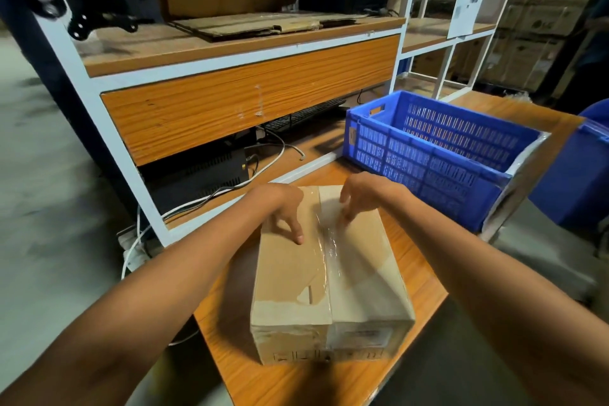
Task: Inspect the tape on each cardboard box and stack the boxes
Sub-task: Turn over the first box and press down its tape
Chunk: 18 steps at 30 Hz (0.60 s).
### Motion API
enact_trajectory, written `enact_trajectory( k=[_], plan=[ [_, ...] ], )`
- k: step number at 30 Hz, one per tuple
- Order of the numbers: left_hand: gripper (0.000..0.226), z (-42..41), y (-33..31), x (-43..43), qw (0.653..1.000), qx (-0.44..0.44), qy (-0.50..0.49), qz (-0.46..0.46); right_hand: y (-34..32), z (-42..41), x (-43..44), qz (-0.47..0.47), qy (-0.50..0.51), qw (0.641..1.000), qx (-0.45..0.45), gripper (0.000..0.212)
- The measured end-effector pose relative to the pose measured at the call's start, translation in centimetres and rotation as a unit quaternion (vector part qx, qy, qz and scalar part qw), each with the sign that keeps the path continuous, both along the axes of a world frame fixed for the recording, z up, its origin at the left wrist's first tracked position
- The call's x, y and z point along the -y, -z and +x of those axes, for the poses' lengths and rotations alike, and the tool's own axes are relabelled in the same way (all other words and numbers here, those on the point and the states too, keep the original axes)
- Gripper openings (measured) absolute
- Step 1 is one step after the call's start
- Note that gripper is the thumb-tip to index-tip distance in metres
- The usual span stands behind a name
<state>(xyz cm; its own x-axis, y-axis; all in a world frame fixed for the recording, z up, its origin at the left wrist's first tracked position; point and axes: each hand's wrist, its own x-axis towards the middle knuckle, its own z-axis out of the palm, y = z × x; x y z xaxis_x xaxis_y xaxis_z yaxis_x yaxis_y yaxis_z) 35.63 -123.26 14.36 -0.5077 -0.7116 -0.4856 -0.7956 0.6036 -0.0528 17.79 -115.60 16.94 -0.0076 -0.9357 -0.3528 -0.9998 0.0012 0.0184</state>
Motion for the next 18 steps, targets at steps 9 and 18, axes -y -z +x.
enact_trajectory(
  k=[9, 18],
  plan=[
    [0.114, -0.1, 1.8, -0.1, 0.994, -0.108, -0.011, -0.024, 2.7, -0.9, 1.4, -0.027, -0.010, 1.000, 0.006, 0.053],
    [0.062, 0.4, 6.5, 0.8, 0.971, -0.205, 0.006, -0.123, 7.9, -3.5, 0.0, -0.112, 0.065, 0.984, 0.125, 0.074]
  ],
)
